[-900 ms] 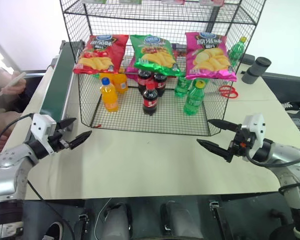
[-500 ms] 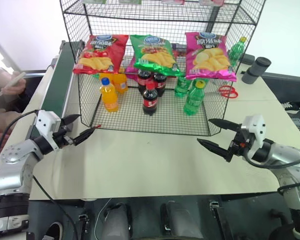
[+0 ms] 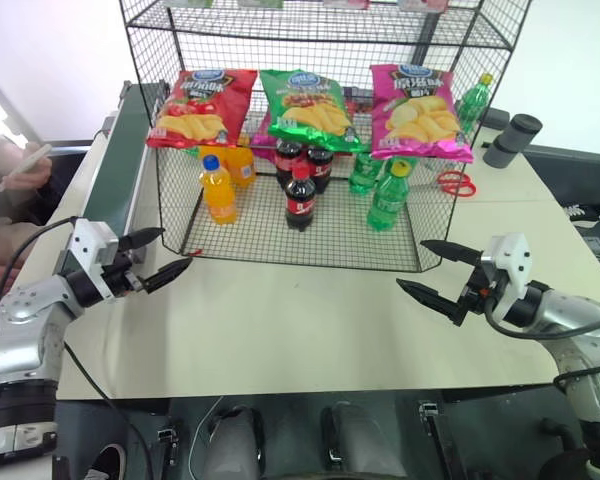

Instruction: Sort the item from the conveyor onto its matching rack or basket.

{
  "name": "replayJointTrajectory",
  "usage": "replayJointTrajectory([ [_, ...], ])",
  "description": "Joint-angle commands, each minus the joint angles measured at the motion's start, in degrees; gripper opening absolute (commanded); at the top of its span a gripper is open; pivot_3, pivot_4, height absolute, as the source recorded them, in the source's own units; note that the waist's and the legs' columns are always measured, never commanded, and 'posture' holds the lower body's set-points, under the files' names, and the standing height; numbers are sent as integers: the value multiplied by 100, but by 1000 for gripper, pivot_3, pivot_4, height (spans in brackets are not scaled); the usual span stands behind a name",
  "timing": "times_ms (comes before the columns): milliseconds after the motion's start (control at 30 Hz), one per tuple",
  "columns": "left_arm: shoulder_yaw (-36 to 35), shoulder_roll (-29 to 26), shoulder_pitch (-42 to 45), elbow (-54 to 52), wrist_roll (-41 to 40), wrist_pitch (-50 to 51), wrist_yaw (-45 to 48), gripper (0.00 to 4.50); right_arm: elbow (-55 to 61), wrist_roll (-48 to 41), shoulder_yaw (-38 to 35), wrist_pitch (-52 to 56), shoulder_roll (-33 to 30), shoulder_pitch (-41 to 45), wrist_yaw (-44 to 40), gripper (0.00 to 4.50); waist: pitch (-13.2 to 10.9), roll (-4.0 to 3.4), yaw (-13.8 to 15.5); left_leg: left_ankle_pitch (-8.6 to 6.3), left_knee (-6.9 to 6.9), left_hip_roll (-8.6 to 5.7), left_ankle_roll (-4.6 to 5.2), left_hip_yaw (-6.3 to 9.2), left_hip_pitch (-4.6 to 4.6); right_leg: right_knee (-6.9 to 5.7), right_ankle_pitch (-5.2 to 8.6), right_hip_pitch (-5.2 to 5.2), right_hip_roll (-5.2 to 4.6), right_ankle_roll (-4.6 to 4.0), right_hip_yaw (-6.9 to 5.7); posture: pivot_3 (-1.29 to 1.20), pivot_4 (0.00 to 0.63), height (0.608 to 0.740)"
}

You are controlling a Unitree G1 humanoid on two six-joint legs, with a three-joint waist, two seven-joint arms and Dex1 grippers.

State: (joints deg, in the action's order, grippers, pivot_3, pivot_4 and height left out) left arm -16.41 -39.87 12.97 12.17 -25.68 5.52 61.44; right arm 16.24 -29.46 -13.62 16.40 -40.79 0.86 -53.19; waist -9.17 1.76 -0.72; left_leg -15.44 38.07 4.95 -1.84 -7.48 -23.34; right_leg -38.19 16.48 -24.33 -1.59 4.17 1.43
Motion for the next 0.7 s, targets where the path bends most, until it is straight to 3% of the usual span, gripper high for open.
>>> replayJointTrajectory([
  [33,8,-2,207,38,-17,-121,34,4500,70,-8,-94,-103,-9,74,24,4426,0,0,1,0,1,0,0,0,0,0,0,0,0,0,0,0,150,740],
  [700,43,-52,367,332,4,-382,130,4500,-49,109,-17,-307,43,163,40,4426,0,0,-1,0,2,0,0,0,0,-2,0,0,1,1,0,0,150,740],
])
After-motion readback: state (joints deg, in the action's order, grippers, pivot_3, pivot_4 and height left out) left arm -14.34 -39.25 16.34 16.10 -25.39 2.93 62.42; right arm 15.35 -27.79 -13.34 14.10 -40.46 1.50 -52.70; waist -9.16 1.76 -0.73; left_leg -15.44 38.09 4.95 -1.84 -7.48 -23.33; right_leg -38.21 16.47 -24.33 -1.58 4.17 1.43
